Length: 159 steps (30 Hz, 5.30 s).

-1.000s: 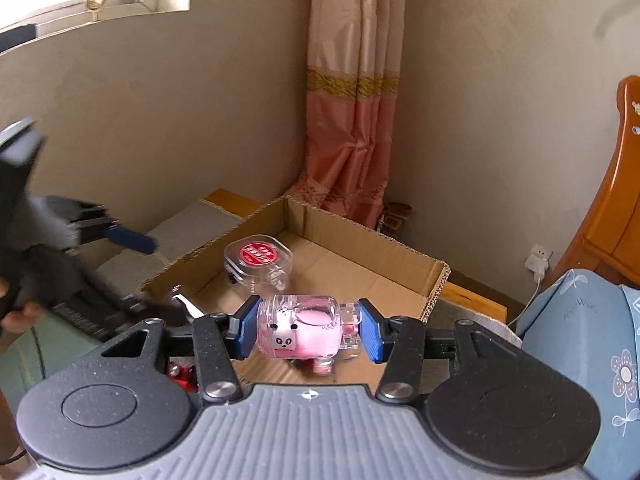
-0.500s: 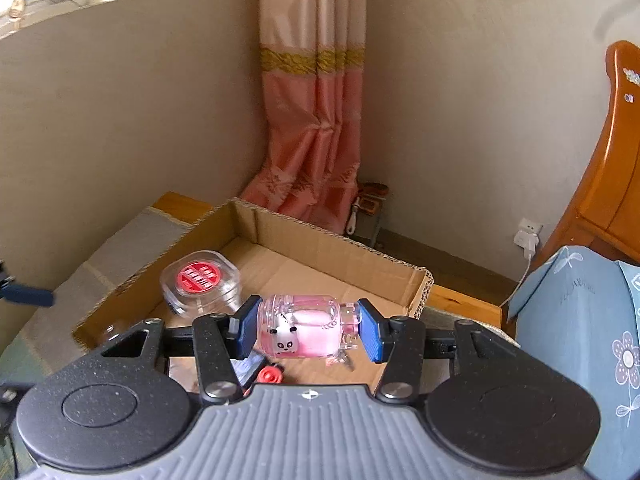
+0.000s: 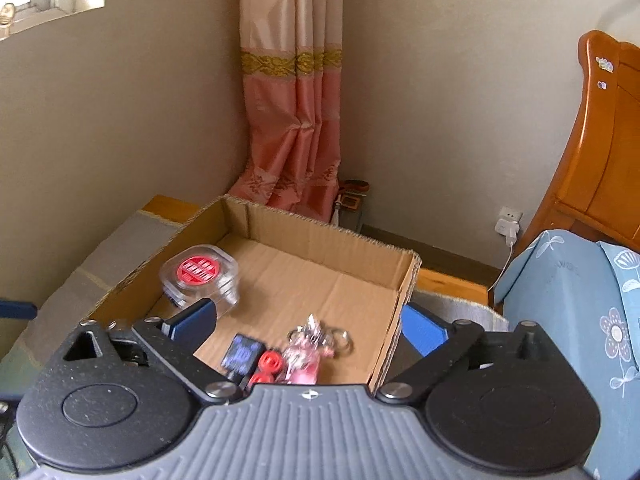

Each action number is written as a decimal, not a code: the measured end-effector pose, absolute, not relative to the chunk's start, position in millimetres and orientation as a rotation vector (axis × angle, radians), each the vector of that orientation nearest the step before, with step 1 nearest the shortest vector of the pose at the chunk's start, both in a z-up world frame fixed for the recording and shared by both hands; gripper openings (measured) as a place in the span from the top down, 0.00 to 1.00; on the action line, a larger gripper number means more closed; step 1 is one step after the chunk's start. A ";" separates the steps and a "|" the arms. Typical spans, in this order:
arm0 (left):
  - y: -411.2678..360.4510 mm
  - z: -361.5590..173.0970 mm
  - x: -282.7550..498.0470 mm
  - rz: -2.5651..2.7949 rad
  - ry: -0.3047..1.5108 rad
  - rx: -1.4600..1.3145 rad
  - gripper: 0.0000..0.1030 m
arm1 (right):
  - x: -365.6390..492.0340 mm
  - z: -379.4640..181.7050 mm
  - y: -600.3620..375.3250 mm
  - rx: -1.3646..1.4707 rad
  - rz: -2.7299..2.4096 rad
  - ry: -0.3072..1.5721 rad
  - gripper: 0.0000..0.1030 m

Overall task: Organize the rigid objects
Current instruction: 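Withdraw both tools from the box, moving the right tool toward the grey toy, then close the left tool on the gold-capsule bottle while the right tool grips the grey toy dog, then carry the bottle and grey dog into the cardboard box and open both tools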

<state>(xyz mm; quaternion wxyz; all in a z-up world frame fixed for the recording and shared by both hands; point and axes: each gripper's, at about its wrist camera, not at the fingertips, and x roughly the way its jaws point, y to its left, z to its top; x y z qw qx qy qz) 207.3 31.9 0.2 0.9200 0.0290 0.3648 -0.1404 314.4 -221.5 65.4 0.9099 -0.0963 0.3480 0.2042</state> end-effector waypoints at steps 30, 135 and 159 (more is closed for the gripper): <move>42.0 -52.4 149.4 -0.216 0.835 0.035 0.04 | 135.8 -20.2 -254.0 -0.032 0.395 0.745 0.00; 38.4 -81.1 187.3 -0.283 0.798 0.178 0.08 | 135.5 -89.7 -164.9 -0.247 0.554 0.736 0.00; 32.6 -31.9 171.9 -0.336 0.812 0.224 0.09 | 124.4 -28.4 -200.3 -0.294 0.631 0.702 0.25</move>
